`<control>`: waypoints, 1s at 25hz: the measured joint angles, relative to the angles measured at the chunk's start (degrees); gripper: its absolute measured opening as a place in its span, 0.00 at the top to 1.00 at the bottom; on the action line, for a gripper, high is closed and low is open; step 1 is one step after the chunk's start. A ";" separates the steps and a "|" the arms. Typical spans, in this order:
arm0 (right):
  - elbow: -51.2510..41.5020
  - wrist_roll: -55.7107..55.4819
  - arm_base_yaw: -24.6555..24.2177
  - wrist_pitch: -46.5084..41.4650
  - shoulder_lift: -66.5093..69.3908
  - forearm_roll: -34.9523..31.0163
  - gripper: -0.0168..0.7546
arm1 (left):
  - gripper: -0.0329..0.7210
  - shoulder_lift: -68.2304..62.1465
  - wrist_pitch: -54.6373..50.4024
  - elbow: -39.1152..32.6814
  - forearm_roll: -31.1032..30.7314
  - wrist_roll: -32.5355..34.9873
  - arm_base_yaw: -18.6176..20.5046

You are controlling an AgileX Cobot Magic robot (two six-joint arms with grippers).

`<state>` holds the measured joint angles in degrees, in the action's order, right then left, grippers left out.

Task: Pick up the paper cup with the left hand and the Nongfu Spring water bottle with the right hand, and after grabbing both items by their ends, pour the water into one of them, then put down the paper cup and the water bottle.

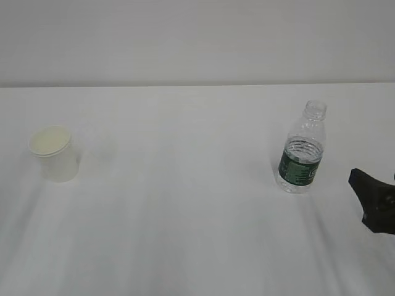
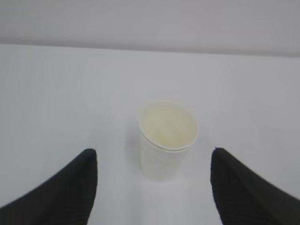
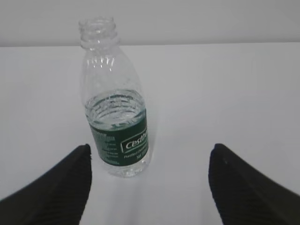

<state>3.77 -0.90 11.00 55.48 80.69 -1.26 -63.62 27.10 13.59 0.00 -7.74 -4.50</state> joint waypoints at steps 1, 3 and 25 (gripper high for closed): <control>-0.75 -0.09 0.00 2.11 1.74 0.14 0.22 | 0.24 -0.09 3.21 -1.41 0.00 -0.44 0.00; -2.40 -0.22 0.00 6.74 4.84 0.27 0.22 | 0.24 -0.48 8.28 -3.98 0.42 -1.07 -0.23; -3.20 -0.98 0.00 10.06 10.14 4.06 0.22 | 0.27 -28.53 37.94 -13.03 1.13 0.33 -9.19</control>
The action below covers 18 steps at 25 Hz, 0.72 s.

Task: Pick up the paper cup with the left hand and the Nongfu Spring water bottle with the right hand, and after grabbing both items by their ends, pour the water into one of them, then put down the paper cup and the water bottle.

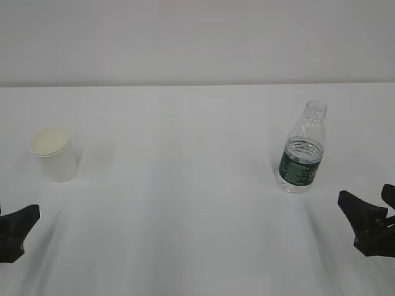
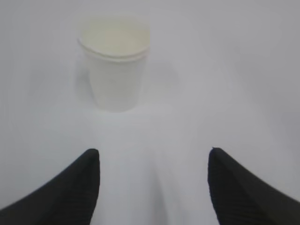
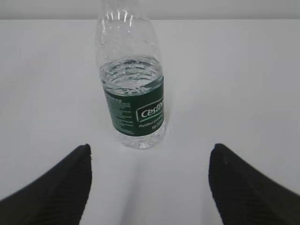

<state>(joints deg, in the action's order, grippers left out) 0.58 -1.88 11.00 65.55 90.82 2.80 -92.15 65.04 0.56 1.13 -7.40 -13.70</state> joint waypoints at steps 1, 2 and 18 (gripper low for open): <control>0.00 0.00 0.00 0.00 0.00 0.11 0.22 | 0.27 -2.08 0.12 0.00 0.11 0.00 0.00; 0.00 0.00 0.00 0.00 0.00 0.25 0.22 | 0.27 -3.71 0.23 0.23 0.11 0.02 0.00; 2.15 0.00 0.00 0.08 1.34 5.32 0.22 | 0.27 -8.30 0.58 2.06 -2.12 0.14 0.00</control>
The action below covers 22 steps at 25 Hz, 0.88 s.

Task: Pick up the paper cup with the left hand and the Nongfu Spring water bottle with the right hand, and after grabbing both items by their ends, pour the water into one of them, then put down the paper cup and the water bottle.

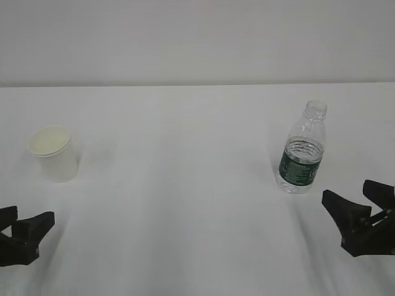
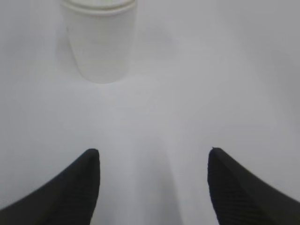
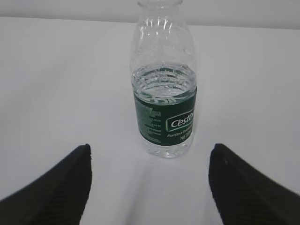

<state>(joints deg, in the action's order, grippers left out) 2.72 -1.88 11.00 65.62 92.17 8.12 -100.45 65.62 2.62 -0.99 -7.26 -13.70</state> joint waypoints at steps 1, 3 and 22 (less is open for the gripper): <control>0.08 0.00 0.00 0.00 0.52 0.08 0.22 | 0.27 0.00 0.00 0.67 -0.60 0.00 0.00; 0.51 0.00 0.00 0.00 1.54 0.08 0.22 | 0.26 0.00 0.00 2.03 -1.09 0.00 0.00; 7.84 9.71 0.00 0.00 11.35 0.58 0.22 | 0.23 0.00 0.00 4.21 -1.13 0.00 0.00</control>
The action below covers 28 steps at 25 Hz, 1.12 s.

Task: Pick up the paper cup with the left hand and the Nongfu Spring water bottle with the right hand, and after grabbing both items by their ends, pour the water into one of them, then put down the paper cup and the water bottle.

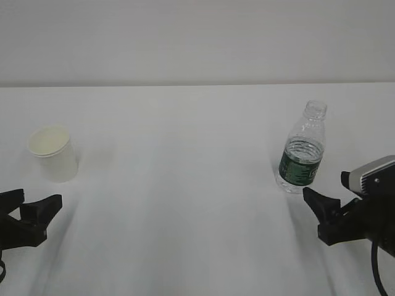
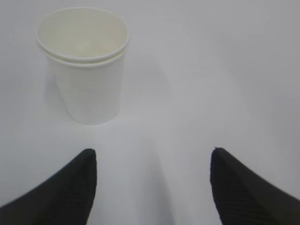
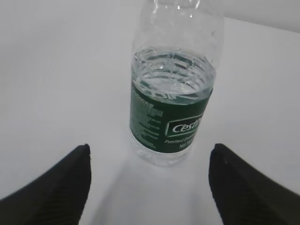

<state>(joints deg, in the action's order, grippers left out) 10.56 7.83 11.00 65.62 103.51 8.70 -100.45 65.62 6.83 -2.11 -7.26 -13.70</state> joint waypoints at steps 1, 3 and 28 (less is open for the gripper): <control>0.37 0.00 0.00 0.00 0.22 0.00 0.22 | 0.23 0.00 0.00 0.00 0.00 0.00 0.00; 1.20 0.13 0.00 0.00 0.30 0.00 0.22 | 0.23 0.00 0.00 0.00 0.15 0.09 0.00; 8.50 -6.91 0.00 0.14 8.85 -1.55 0.22 | 0.23 0.00 0.00 0.27 2.54 0.09 0.00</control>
<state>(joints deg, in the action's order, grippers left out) 19.06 0.92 11.00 65.76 112.36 7.15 -100.45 65.62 7.10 0.42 -7.17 -13.70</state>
